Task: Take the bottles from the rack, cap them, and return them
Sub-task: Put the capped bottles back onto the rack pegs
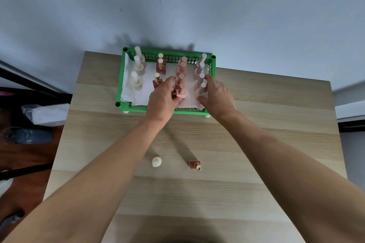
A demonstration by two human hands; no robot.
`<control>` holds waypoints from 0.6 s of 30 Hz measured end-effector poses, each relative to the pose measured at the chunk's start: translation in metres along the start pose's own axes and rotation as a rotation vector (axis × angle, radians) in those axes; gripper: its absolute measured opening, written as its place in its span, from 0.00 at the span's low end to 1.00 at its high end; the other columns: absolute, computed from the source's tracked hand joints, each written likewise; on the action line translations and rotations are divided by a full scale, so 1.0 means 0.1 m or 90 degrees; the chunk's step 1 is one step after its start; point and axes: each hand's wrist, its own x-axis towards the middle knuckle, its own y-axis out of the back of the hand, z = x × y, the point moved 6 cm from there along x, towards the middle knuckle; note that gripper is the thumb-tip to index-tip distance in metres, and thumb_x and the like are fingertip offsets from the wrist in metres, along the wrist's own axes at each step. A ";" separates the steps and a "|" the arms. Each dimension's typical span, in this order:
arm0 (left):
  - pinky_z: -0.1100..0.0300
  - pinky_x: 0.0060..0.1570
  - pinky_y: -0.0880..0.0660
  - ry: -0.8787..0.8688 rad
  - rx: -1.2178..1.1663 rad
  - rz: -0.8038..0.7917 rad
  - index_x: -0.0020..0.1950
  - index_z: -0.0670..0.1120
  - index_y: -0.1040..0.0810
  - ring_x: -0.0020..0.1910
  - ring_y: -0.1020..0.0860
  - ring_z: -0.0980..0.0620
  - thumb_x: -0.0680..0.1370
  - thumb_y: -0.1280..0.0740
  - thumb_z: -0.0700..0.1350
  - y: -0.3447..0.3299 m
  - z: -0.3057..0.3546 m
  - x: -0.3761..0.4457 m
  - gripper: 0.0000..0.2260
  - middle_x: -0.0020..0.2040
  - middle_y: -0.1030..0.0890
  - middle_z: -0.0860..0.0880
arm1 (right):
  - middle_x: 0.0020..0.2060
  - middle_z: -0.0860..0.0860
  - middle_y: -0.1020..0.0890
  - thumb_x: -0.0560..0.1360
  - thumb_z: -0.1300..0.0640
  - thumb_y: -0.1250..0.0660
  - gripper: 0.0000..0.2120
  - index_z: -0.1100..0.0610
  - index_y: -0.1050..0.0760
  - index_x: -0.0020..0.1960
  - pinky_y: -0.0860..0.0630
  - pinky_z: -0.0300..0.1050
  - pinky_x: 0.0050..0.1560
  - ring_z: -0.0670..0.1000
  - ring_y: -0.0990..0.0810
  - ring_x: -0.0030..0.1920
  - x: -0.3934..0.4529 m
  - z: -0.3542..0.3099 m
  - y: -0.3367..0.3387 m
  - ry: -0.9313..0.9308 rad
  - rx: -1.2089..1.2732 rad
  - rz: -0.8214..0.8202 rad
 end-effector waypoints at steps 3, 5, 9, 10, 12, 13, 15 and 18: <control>0.62 0.44 0.29 -0.009 0.007 0.006 0.60 0.48 0.24 0.48 0.18 0.50 0.70 0.22 0.47 -0.01 0.00 0.03 0.21 0.50 0.16 0.50 | 0.52 0.51 0.18 0.73 0.54 0.27 0.20 0.52 0.29 0.62 0.22 0.51 0.50 0.54 0.20 0.51 0.02 -0.01 -0.01 0.003 -0.010 -0.016; 0.61 0.44 0.28 -0.008 0.012 0.007 0.59 0.48 0.23 0.47 0.18 0.50 0.70 0.23 0.48 -0.01 -0.01 0.05 0.19 0.49 0.16 0.50 | 0.53 0.51 0.18 0.73 0.54 0.27 0.18 0.52 0.29 0.60 0.22 0.52 0.51 0.54 0.20 0.52 0.04 -0.01 -0.01 0.000 -0.013 -0.020; 0.59 0.43 0.26 -0.005 0.010 0.006 0.57 0.48 0.23 0.47 0.19 0.50 0.71 0.23 0.48 -0.02 -0.02 0.08 0.18 0.49 0.16 0.50 | 0.53 0.50 0.18 0.73 0.53 0.28 0.18 0.51 0.28 0.60 0.21 0.52 0.51 0.53 0.19 0.51 0.06 -0.01 -0.01 -0.006 -0.009 -0.018; 0.58 0.44 0.25 -0.005 0.008 0.006 0.57 0.49 0.23 0.46 0.19 0.50 0.71 0.23 0.48 -0.02 -0.02 0.09 0.17 0.48 0.16 0.51 | 0.53 0.49 0.18 0.73 0.53 0.28 0.18 0.51 0.28 0.60 0.21 0.52 0.50 0.53 0.19 0.51 0.06 -0.01 -0.02 -0.008 -0.010 -0.018; 0.56 0.45 0.22 -0.006 0.001 0.006 0.57 0.49 0.23 0.46 0.19 0.51 0.72 0.24 0.48 -0.02 -0.02 0.09 0.17 0.48 0.17 0.51 | 0.53 0.49 0.18 0.74 0.52 0.28 0.18 0.50 0.28 0.60 0.21 0.52 0.50 0.53 0.19 0.51 0.07 0.00 -0.02 -0.012 -0.012 -0.016; 0.55 0.45 0.22 -0.007 -0.002 0.006 0.57 0.49 0.23 0.46 0.19 0.51 0.72 0.24 0.48 -0.02 -0.02 0.09 0.17 0.48 0.17 0.51 | 0.53 0.49 0.18 0.74 0.52 0.28 0.18 0.50 0.28 0.61 0.21 0.52 0.50 0.53 0.19 0.51 0.08 0.00 -0.02 -0.014 -0.012 -0.014; 0.55 0.45 0.22 -0.007 -0.005 0.004 0.57 0.49 0.22 0.46 0.19 0.51 0.72 0.24 0.48 -0.02 -0.01 0.10 0.17 0.48 0.17 0.51 | 0.53 0.49 0.18 0.73 0.51 0.27 0.19 0.50 0.28 0.61 0.21 0.51 0.49 0.53 0.19 0.50 0.09 -0.01 -0.01 -0.017 -0.011 -0.008; 0.55 0.45 0.23 -0.006 0.000 0.002 0.57 0.49 0.22 0.45 0.20 0.51 0.72 0.24 0.48 -0.02 -0.01 0.12 0.16 0.48 0.18 0.50 | 0.54 0.49 0.17 0.73 0.51 0.27 0.20 0.51 0.28 0.62 0.21 0.51 0.49 0.54 0.18 0.51 0.10 -0.01 -0.01 -0.024 -0.010 -0.003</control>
